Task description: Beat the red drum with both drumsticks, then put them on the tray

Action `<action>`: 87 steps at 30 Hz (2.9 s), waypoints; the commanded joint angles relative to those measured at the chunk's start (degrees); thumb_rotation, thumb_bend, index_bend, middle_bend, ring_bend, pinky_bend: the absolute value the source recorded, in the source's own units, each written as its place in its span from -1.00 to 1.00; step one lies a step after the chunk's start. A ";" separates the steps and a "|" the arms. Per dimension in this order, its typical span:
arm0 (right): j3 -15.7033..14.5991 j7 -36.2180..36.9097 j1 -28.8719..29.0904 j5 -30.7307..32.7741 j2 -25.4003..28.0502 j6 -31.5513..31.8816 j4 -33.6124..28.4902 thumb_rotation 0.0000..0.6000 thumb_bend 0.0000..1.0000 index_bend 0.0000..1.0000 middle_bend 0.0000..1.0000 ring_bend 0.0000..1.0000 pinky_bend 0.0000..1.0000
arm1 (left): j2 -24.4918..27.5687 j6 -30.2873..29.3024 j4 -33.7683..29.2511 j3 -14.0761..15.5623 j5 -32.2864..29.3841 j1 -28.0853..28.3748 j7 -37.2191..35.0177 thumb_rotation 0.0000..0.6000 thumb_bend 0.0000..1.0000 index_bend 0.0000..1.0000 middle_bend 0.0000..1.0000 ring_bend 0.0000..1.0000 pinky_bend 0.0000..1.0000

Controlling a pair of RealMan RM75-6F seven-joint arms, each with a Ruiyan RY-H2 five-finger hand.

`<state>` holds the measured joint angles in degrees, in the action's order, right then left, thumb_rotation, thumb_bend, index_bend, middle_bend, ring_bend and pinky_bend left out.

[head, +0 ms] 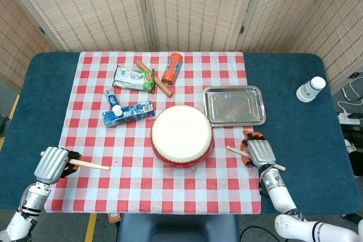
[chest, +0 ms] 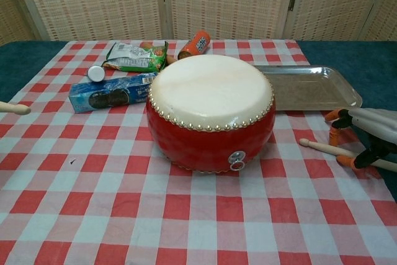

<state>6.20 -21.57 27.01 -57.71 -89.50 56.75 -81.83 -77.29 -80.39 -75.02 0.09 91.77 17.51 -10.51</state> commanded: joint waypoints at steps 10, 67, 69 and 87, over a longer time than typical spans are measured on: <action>2.36 19.06 -6.57 -9.96 6.95 10.64 -10.22 1.00 -0.22 0.33 -0.68 -0.96 -0.75 | 0.21 -0.47 0.17 -0.19 -0.19 -0.44 -1.12 1.00 0.61 1.00 1.00 1.00 1.00; -11.04 147.43 -1.94 -41.32 -4.90 20.04 40.99 1.00 -0.89 0.05 -0.25 -0.33 -0.26 | 1.64 0.77 -1.10 0.70 0.52 -0.77 -4.20 1.00 0.59 1.00 1.00 1.00 1.00; -11.61 145.63 -2.02 -41.62 -4.98 20.37 41.02 1.00 -0.94 0.07 -0.23 -0.31 -0.26 | 1.64 0.71 -1.15 0.70 0.61 -0.75 -4.18 1.00 0.59 1.00 1.00 1.00 1.00; -15.63 137.76 -2.81 -40.81 -6.41 16.91 40.04 1.00 -1.00 0.27 -0.08 -0.21 -0.20 | 1.33 0.72 -0.79 0.85 1.07 -0.59 -4.64 1.00 0.59 1.00 1.00 1.00 1.00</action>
<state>-9.31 116.38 24.23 -98.66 -95.76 73.85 -41.87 -75.97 -79.66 -75.81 0.95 92.85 16.93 -15.15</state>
